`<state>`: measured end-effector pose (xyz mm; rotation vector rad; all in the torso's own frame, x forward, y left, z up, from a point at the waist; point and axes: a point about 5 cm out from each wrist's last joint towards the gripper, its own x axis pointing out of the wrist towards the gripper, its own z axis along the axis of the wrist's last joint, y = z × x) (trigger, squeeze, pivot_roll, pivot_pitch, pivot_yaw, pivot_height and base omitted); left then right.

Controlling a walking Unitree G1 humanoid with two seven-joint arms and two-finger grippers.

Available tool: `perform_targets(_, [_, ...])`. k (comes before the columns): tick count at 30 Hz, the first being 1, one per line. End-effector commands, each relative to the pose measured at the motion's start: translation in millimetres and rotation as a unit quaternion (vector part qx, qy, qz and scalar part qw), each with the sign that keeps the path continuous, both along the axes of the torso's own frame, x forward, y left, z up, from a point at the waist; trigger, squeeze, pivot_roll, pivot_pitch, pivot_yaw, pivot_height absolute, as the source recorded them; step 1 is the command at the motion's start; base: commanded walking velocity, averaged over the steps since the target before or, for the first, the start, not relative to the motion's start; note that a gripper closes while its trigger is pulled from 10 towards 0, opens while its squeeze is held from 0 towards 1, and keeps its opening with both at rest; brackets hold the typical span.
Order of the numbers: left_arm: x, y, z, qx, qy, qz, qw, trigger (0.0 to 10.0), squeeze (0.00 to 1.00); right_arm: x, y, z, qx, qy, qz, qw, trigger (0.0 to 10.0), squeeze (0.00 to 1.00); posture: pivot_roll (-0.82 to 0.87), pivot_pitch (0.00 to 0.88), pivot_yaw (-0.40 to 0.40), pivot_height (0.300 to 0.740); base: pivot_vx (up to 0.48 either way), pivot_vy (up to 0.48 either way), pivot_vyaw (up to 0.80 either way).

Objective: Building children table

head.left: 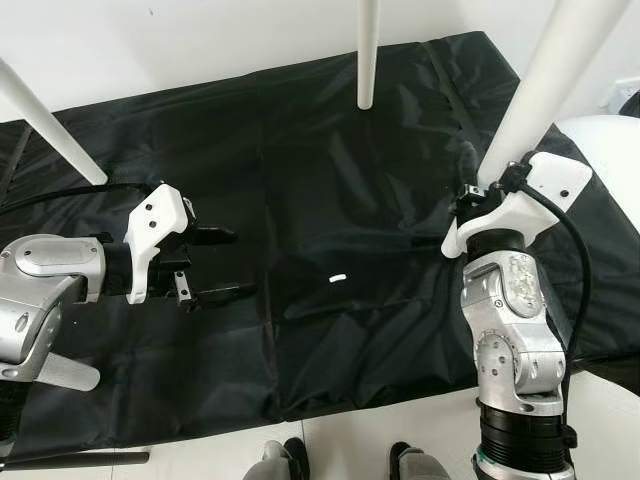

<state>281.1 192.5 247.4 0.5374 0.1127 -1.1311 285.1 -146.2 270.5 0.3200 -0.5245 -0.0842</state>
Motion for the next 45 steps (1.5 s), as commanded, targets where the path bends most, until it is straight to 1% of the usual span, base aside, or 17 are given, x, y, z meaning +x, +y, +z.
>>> perform_targets(1, [-3.3, 2.4, -4, 0.017, 0.020, -0.026, 0.999, 10.0, 0.00, -15.4, 5.4, 34, 0.057, -0.111, 0.021, 0.992, 0.0, 0.00, -0.11, 0.237, 0.178, 0.740, 0.000, 0.000, 0.00])
perform_targets(8, [-1.7, 2.0, -3, 0.019, 0.019, -0.028, 0.999, 10.0, 0.00, -13.5, 2.9, 43, 0.068, -0.131, -0.003, 0.989, 0.0, 0.00, -0.11, 0.231, 0.180, 0.740, 0.000, 0.000, 0.00])
perform_targets(12, [-0.1, -0.4, -3, 0.017, 0.017, -0.028, 0.999, 10.0, 0.00, -11.9, -2.5, 59, 0.077, -0.158, -0.045, 0.983, 0.0, 0.00, -0.12, 0.222, 0.179, 0.740, 0.000, 0.000, 0.00])
perform_targets(16, [0.0, -0.5, -3, 0.017, 0.017, -0.028, 0.999, 10.0, 0.00, -11.7, -3.1, 58, 0.079, -0.158, -0.048, 0.983, 0.0, 0.00, -0.12, 0.222, 0.179, 0.740, 0.000, 0.000, 0.00])
perform_targets(18, [-2.1, -1.4, -5, 0.016, 0.018, -0.029, 0.999, 10.0, 0.00, -6.9, -3.5, 48, 0.084, -0.124, -0.070, 0.986, 0.0, 0.00, -0.11, 0.214, 0.178, 0.740, 0.000, 0.000, 0.00])
perform_targets(20, [-2.3, -1.5, -5, 0.016, 0.018, -0.029, 0.999, 10.0, 0.00, -6.0, -3.2, 46, 0.085, -0.117, -0.074, 0.987, 0.0, 0.00, -0.11, 0.214, 0.178, 0.740, 0.000, 0.000, 0.00])
perform_targets(21, [-2.6, -1.4, -5, 0.017, 0.017, -0.028, 0.999, 10.0, 0.00, -2.9, 1.3, 41, 0.077, -0.099, -0.060, 0.990, 10.0, 0.00, -0.11, 0.213, 0.175, 0.740, 0.000, 0.000, 0.00])
perform_targets(26, [-2.9, -1.3, -6, 0.019, 0.016, -0.028, 0.999, 10.0, 0.00, 1.2, 7.7, 36, 0.067, -0.076, -0.038, 0.994, 10.0, 0.00, -0.11, 0.213, 0.175, 0.740, 0.000, 0.000, 0.00])
perform_targets(29, [-3.0, -1.6, -5, 0.015, 0.016, -0.028, 0.999, 10.0, 0.00, 0.6, 18.3, 34, 0.039, -0.079, -0.009, 0.996, 10.0, 0.00, -0.11, 0.211, 0.173, 0.740, 0.000, 0.000, 0.00])
perform_targets(30, [-2.9, -1.4, -6, 0.016, 0.015, -0.026, 0.999, 10.0, 0.00, 1.7, 22.6, 29, 0.020, -0.065, 0.014, 0.998, 10.0, 1.00, -0.11, 0.211, 0.173, 0.740, 0.000, 0.000, 0.00])
perform_targets(34, [-2.6, -0.9, -8, 0.017, 0.014, -0.022, 1.000, 10.0, 0.00, 3.4, 25.8, 22, -0.002, -0.045, 0.037, 0.998, 10.0, 1.00, -0.11, 0.211, 0.173, 0.740, 0.000, 0.000, 0.00])
perform_targets(35, [-2.4, -1.6, -9, 0.017, 0.014, -0.020, 1.000, 10.0, 0.00, 5.3, 27.8, 15, -0.031, -0.022, 0.062, 0.997, 10.0, 0.00, -0.12, 0.214, 0.157, 0.740, 0.000, 0.000, 0.00])
perform_targets(36, [-2.4, -1.6, -9, 0.017, 0.014, -0.020, 1.000, 10.0, 0.00, 5.3, 27.8, 15, -0.031, -0.022, 0.062, 0.997, 10.0, 0.00, -0.12, 0.214, 0.157, 0.740, 0.000, 0.000, 0.00])
perform_targets(37, [-2.1, -2.7, -11, 0.015, 0.012, -0.016, 1.000, 10.0, 0.00, 7.0, 26.2, 4, -0.076, 0.013, 0.090, 0.993, 10.0, 0.00, -0.12, 0.219, 0.152, 0.740, 0.000, 0.000, 0.00])
perform_targets(41, [-0.8, -3.5, -12, 0.006, 0.008, -0.003, 1.000, 10.0, 0.00, 5.2, 21.0, -6, -0.124, 0.039, 0.120, 0.984, 10.0, 0.00, -0.12, 0.224, 0.146, 0.740, 0.000, 0.000, 0.00])
perform_targets(44, [-0.8, -4.6, -12, 0.002, 0.005, -0.001, 1.000, 10.0, 0.00, 3.6, 18.2, -11, -0.138, 0.050, 0.131, 0.980, 10.0, 0.00, -0.12, 0.228, 0.138, 0.740, 0.000, 0.000, 0.00])
perform_targets(45, [-1.7, -7.1, -15, -0.004, 0.004, 0.002, 1.000, 10.0, 0.00, -1.2, 13.3, -17, -0.161, 0.058, 0.144, 0.975, 10.0, 0.00, -0.12, 0.229, 0.135, 0.740, 0.000, 0.000, 0.00])
